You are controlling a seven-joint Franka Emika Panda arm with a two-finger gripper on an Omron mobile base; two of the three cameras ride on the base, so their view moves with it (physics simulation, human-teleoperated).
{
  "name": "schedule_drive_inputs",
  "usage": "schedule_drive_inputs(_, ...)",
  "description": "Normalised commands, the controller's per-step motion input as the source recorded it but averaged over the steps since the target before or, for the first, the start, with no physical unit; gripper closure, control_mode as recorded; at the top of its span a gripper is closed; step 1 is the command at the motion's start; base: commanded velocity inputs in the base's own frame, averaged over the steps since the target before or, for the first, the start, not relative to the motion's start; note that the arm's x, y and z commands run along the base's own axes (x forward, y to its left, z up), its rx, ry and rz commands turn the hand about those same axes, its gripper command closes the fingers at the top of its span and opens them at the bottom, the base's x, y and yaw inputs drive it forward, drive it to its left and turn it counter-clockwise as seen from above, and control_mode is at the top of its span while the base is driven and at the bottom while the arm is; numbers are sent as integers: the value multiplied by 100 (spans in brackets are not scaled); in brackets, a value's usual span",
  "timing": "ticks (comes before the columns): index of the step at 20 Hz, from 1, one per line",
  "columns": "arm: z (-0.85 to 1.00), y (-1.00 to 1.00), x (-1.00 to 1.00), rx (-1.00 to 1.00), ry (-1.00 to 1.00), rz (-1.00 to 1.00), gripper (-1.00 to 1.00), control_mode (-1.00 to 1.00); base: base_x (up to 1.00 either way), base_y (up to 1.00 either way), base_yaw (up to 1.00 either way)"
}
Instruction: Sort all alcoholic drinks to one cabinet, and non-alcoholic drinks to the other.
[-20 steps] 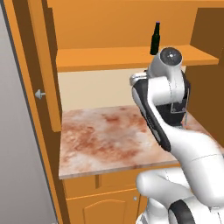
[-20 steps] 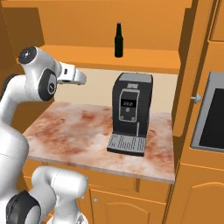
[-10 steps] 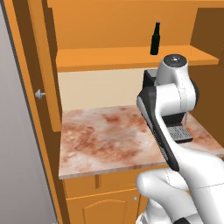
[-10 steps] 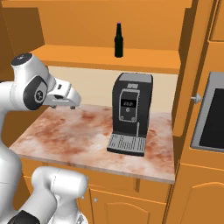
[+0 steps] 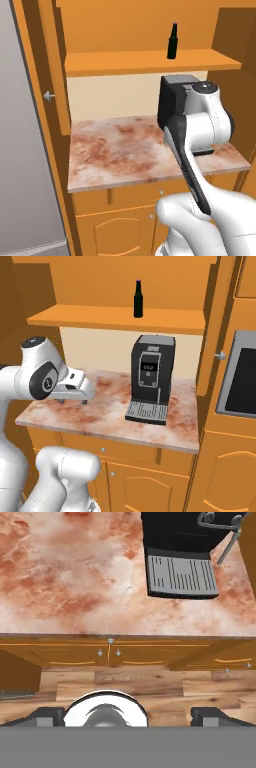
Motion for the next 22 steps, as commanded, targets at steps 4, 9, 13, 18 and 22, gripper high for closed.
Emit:
schedule_drive_inputs(4, 0, 0, 0, 0, 0, 0, -100, 100, -100, 0, 27)
schedule_drive_inputs(9, 0, 0, 0, 0, 0, 0, -100, 100, -100, 0, 61)
schedule_drive_inputs(13, 0, 0, 0, 0, 0, 0, -100, 100, -59, 15, 84)
schedule_drive_inputs(18, 0, 0, 0, 0, 0, 0, -100, 100, -17, 20, 90)
schedule_drive_inputs(22, 0, 0, 0, 0, 0, 0, -100, 100, 47, 5, 87)
